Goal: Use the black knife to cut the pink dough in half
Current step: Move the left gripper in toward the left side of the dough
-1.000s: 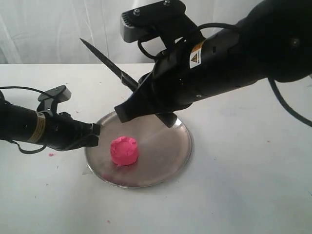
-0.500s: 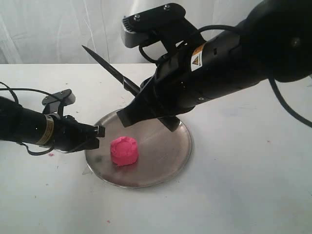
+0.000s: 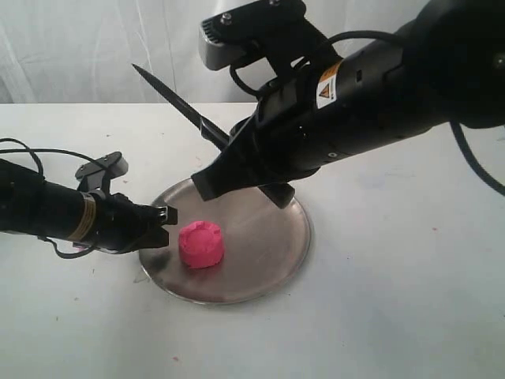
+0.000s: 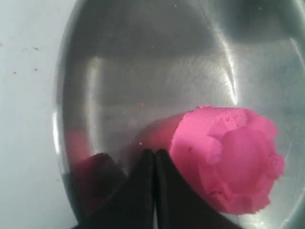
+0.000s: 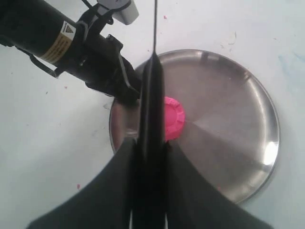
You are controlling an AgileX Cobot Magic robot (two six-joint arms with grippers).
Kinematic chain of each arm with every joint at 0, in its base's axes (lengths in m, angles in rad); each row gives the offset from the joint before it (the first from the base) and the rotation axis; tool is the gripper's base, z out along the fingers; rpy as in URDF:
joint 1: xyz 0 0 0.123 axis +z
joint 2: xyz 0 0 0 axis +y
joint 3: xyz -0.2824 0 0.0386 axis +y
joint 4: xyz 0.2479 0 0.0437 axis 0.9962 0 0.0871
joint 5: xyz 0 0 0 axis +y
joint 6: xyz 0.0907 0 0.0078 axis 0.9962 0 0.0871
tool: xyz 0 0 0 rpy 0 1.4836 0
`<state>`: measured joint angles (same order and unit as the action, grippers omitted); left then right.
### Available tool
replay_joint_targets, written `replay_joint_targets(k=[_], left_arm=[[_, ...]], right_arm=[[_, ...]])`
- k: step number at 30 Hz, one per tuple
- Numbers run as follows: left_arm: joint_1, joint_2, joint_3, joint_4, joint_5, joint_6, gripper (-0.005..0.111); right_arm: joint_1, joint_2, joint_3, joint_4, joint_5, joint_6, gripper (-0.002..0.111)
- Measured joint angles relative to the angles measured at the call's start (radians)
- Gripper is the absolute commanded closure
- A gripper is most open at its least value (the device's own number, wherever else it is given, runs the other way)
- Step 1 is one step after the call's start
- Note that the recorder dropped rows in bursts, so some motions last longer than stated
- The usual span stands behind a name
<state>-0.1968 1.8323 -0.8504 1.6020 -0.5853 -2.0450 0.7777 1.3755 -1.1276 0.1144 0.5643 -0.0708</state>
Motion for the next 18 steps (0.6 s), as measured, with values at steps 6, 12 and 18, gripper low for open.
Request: replay_joint_targets(k=[6, 12, 18], left_arm=[[-0.028, 0.0, -0.018, 0.0, -0.002, 0.002, 0.107], [-0.042, 0.0, -0.037, 0.001, 0.0, 0.002, 0.107], [-0.053, 0.0, -0.037, 0.001, 0.008, -0.002, 0.107]], right_arm=[[0.0, 0.0, 0.0, 0.0, -0.004, 0.021, 0.108], [0.0, 0.0, 0.0, 0.0, -0.006, 0.023, 0.108], [0.0, 0.0, 0.0, 0.0, -0.01, 0.023, 0.108]])
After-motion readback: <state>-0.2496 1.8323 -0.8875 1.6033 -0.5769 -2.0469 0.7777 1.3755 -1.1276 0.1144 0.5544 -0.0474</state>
